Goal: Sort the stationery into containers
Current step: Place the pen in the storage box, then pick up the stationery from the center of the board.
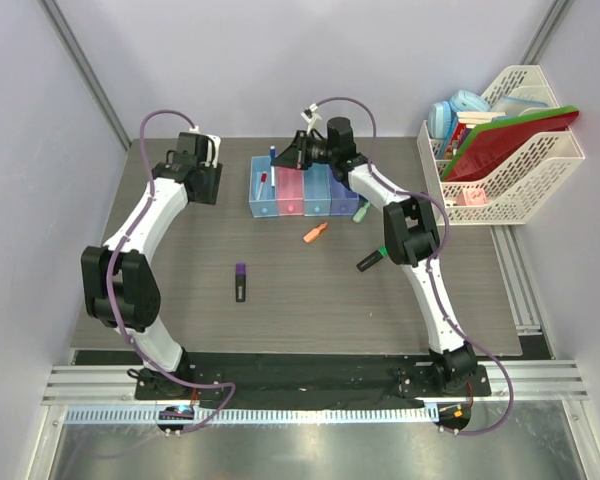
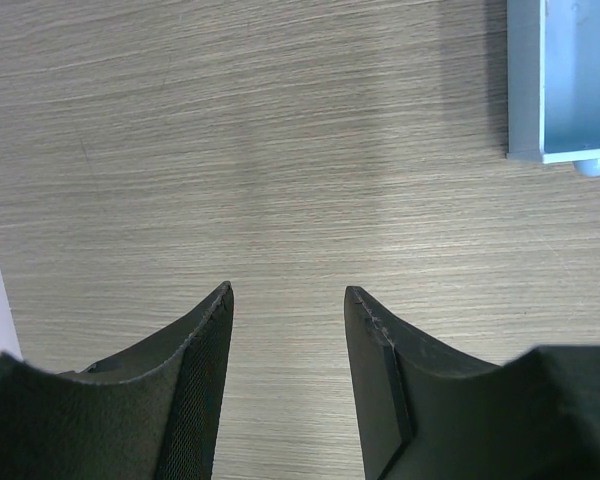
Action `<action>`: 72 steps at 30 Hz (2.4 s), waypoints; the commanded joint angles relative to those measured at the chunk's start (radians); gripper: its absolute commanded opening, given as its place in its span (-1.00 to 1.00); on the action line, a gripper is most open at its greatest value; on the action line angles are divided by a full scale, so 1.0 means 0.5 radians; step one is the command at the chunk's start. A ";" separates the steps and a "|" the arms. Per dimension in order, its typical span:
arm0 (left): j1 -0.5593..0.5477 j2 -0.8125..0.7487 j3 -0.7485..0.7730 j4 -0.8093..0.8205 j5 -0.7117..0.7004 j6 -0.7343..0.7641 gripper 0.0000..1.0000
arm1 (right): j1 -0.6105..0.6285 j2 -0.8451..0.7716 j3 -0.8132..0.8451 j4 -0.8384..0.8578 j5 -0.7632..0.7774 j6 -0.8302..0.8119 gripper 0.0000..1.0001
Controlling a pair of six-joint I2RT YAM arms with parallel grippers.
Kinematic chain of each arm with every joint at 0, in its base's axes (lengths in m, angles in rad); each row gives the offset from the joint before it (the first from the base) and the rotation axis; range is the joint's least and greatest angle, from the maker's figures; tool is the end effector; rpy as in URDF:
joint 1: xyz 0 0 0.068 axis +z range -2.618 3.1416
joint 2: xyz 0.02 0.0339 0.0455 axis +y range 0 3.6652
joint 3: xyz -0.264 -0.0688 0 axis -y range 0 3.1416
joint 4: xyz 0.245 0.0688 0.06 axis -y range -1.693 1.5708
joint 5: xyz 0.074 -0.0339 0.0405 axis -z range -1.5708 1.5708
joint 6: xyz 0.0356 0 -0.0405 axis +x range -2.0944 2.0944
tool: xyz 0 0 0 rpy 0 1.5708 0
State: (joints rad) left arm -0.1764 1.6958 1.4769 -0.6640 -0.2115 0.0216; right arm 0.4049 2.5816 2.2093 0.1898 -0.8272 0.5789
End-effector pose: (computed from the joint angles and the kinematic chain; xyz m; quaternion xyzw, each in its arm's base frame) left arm 0.3697 -0.0583 0.2967 0.0571 0.9351 0.0731 0.3420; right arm 0.5321 0.2566 0.2027 -0.1950 0.7235 0.5490 0.3704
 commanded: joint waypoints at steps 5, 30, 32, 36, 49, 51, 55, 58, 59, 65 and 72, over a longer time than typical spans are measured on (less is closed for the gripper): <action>-0.003 -0.118 -0.018 0.009 0.098 0.027 -0.02 | 0.089 -0.012 0.061 0.025 -0.015 -0.090 -0.97; -0.006 -0.284 -0.238 0.073 0.263 0.030 0.10 | 0.107 -0.505 0.061 -1.270 0.307 -1.515 0.35; -0.003 -0.290 -0.254 0.067 0.291 0.043 0.10 | 0.123 -0.634 -0.073 -1.480 0.372 -1.828 0.35; -0.003 -0.302 -0.288 0.058 0.352 0.070 0.10 | 0.132 -0.874 -0.243 -1.931 0.784 -2.263 0.35; -0.365 -0.180 -0.230 0.033 0.737 0.239 0.09 | -0.223 -1.451 -1.378 -1.410 1.234 -1.201 0.27; -0.490 -0.094 -0.175 0.042 0.678 0.230 0.11 | -0.309 -1.436 -1.406 -1.410 1.185 -1.085 0.26; -0.653 0.081 -0.052 0.058 0.534 0.175 0.18 | -0.432 -1.408 -1.437 -1.395 1.216 -1.035 0.26; -0.733 0.228 0.034 0.085 0.485 0.150 0.21 | -0.448 -1.381 -1.452 -1.346 1.255 -0.986 0.26; -0.748 0.271 0.053 0.095 0.439 0.147 0.21 | -0.448 -1.365 -1.449 -1.325 1.262 -0.965 0.26; -0.822 0.511 0.182 0.107 0.337 0.138 0.24 | -0.445 -1.191 -1.345 -1.291 1.348 -0.781 0.26; -0.902 0.566 0.188 0.141 0.322 0.141 0.26 | -0.448 -1.062 -1.302 -1.245 1.480 -0.695 0.25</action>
State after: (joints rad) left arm -0.6033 1.9831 1.5284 -0.6319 -0.0338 0.1040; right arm 0.1814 2.0464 1.5112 -0.4767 -0.1383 0.1837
